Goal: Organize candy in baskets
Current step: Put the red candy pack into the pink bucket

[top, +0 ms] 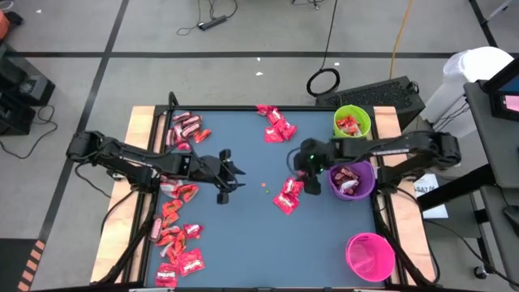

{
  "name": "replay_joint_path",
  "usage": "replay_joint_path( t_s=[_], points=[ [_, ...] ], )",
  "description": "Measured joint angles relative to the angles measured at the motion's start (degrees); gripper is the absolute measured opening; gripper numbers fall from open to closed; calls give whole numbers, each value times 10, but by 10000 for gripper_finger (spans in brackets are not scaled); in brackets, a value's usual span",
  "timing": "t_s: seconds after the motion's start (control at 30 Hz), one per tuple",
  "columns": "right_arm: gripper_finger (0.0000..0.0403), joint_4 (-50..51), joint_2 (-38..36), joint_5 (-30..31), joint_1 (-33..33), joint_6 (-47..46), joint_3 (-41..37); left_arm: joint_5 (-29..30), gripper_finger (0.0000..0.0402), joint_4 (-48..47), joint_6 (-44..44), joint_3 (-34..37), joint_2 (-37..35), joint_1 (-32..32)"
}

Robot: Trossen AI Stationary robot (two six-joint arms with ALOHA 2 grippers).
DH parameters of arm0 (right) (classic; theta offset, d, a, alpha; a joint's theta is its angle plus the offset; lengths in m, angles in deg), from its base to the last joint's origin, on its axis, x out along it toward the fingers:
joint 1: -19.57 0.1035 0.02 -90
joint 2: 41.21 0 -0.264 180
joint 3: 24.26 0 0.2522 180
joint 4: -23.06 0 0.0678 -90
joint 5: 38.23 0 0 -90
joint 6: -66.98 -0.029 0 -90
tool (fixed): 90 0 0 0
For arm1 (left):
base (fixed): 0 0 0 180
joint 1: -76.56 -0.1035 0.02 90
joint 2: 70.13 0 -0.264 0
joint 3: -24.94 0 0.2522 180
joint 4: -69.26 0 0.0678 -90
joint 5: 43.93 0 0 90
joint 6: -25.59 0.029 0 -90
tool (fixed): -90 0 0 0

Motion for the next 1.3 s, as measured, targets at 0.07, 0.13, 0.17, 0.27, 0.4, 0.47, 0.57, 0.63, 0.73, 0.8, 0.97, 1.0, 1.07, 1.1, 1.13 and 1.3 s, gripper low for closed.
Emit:
replay_joint_path(
  t_s=[0.07, 0.13, 0.17, 0.27, 0.4, 0.47, 0.57, 0.63, 0.73, 0.8, 0.97, 1.0, 1.07, 1.1, 1.13, 1.3],
  points=[
    [187, -10, 28, 3, 14, -2, 0, 0, 180, -2, 0, 0, 1, 0],
    [189, -9, 57, 15, 22, -21, 0, 1, 180, 4, 0, 0, 3, -1],
    [192, -7, 73, 25, 24, -31, 0, 1, 180, 1, 0, 0, 5, -1],
    [209, -4, 111, 35, 24, -44, 0, 1, 180, 3, 0, 0, 5, 0],
    [239, -11, 148, 17, 26, -45, 0, 1, 180, 1, 0, 0, 5, -1],
    [251, -21, 163, 9, 25, -49, 0, 1, 180, 2, 0, 0, 5, -1],
    [259, -38, 177, -1, 25, -26, 2, 1, 180, -2, 3, 0, 5, -1],
    [255, -41, 182, 8, 25, -17, 3, 2, 180, 0, 5, 0, 5, -2],
    [226, -42, 181, 9, 25, -12, 3, 2, 180, 1, 4, 0, 5, -2],
    [192, -42, 178, 10, 25, -8, 2, 2, 180, 1, 2, 0, 5, -2],
    [97, -36, 163, 9, 25, -6, 0, 2, 180, 2, 5, 0, 5, -2],
    [81, -35, 159, 9, 25, -6, 0, 2, 180, 2, 5, 0, 5, -2],
    [54, -35, 146, 3, 25, -7, 0, 2, 180, 2, 7, 0, 5, -2],
    [43, -34, 137, 2, 25, -12, 0, 2, 180, 2, 16, 0, 5, -2],
    [37, -30, 127, 1, 25, -16, 0, 2, 180, 2, 18, 0, 5, -2],
    [29, 41, 63, 0, 38, -47, 17, 2, 180, 2, 17, 0, 5, -2]
  ],
)
